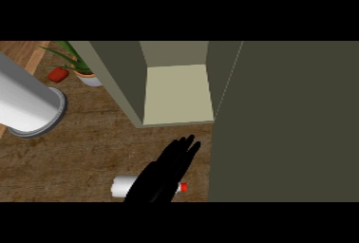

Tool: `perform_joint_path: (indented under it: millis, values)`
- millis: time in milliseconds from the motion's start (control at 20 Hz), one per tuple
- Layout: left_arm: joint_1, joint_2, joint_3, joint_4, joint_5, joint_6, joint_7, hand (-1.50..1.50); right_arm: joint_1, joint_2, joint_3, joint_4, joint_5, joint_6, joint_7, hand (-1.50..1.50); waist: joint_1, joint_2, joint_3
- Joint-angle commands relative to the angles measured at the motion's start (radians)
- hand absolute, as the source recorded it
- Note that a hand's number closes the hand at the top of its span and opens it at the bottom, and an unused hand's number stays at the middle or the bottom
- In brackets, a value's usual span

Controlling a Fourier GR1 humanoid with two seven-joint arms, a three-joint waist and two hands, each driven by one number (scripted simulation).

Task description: Pick up the bottled water, place it into the cabinet and close the cabinet

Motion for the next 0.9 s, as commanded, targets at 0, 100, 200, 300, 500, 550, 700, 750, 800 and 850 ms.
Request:
perform_joint_path:
  millis: [0, 100, 200, 300, 500, 550, 700, 750, 800, 850]
  values:
    - [-0.055, -0.107, -0.203, 0.074, -0.160, 0.044, 0.225, -1.50, 0.100, 0.000, 0.070, -0.128, -0.007, 0.003, 0.052, -1.50, 0.010, -0.002, -0.004]
    - [-0.062, -0.109, -0.267, 0.082, -0.194, 0.071, 0.318, -1.50, 0.214, -0.026, 0.062, -0.197, -0.024, 0.030, 0.023, -1.50, 0.017, 0.000, -0.004]
    - [-0.103, -0.110, -0.325, 0.137, -0.235, 0.114, 0.391, -1.50, 0.242, -0.018, 0.074, -0.241, -0.006, 0.018, 0.021, -1.50, 0.027, 0.004, -0.005]
    - [-0.147, -0.111, -0.347, 0.132, -0.219, 0.097, 0.484, -1.50, 0.272, -0.015, 0.118, -0.346, 0.009, -0.007, 0.088, -1.50, 0.031, 0.006, -0.006]
    - [-0.179, -0.111, -0.329, 0.209, -0.200, 0.158, 0.488, -1.50, 0.422, -0.039, 0.163, -0.373, 0.053, 0.028, -0.006, -1.50, 0.037, 0.008, -0.006]
    - [-0.154, -0.111, -0.314, 0.243, -0.200, 0.196, 0.445, -1.50, 0.408, -0.020, 0.202, -0.394, 0.093, -0.007, 0.033, -1.50, 0.043, 0.009, -0.007]
    - [-0.152, -0.112, -0.347, 0.258, -0.195, 0.236, 0.498, -1.50, 0.462, -0.035, 0.231, -0.376, 0.134, 0.018, -0.061, -1.50, 0.041, 0.008, -0.007]
    - [-0.136, -0.058, -0.233, 0.249, -0.175, 0.203, 0.410, -1.50, 0.501, -0.062, 0.203, -0.405, 0.093, 0.028, -0.051, -1.50, 0.043, 0.008, -0.007]
    - [-0.117, -0.063, -0.272, 0.219, -0.210, 0.184, 0.454, -1.50, 0.573, -0.059, 0.259, -0.437, 0.132, 0.019, -0.076, -1.50, 0.038, 0.005, -0.007]
    - [-0.159, -0.062, -0.190, 0.261, -0.155, 0.168, 0.404, -1.50, 0.523, -0.058, 0.260, -0.405, 0.142, 0.014, -0.067, -1.50, 0.044, 0.009, -0.007]
